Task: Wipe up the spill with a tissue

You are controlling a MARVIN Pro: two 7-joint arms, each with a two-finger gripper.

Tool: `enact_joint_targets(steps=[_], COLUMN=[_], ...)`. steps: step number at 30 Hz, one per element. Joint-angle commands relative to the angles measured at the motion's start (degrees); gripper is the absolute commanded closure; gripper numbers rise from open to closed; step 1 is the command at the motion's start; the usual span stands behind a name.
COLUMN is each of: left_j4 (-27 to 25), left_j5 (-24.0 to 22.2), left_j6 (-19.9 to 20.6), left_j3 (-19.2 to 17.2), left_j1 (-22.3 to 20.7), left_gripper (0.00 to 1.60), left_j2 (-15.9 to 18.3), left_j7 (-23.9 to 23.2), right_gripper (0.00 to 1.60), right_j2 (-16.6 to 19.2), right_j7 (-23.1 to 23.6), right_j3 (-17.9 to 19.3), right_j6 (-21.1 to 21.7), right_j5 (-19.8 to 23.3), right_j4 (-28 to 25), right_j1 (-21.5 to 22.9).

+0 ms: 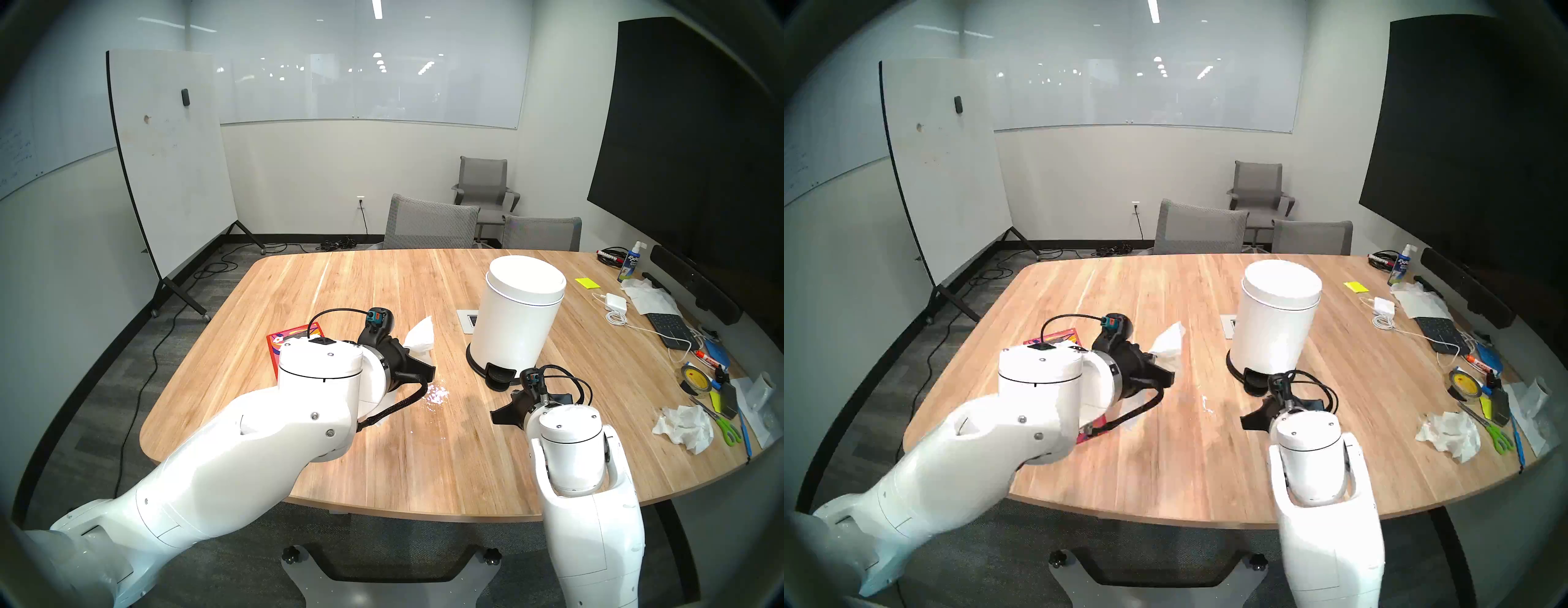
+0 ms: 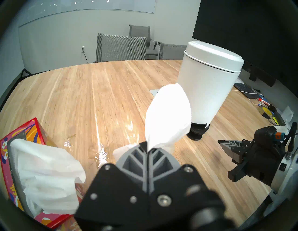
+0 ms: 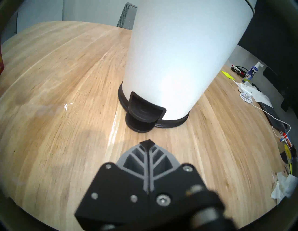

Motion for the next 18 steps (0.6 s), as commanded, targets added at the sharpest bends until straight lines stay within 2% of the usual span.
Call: enact_joint_targets(steps=[1,18], left_j4=[-1.1,-1.1], left_j5=[0.1,0.1], left_j6=[-0.1,-0.1], left_j3=[-0.2,-0.2], left_j1=[-0.4,-0.4], left_gripper=[1.6,1.6], left_j2=[-0.1,-0.1], left_j7=[-0.1,-0.1], right_gripper=[1.6,1.6], right_j2=[-0.2,-0.7], right_j7=[-0.3,-1.1], right_j3=[-0.7,-1.5], right_j6=[-1.1,-1.0], right_j5=[-0.2,-0.4], right_j4=[-0.1,3.9], right_j1=[2.3,6.5])
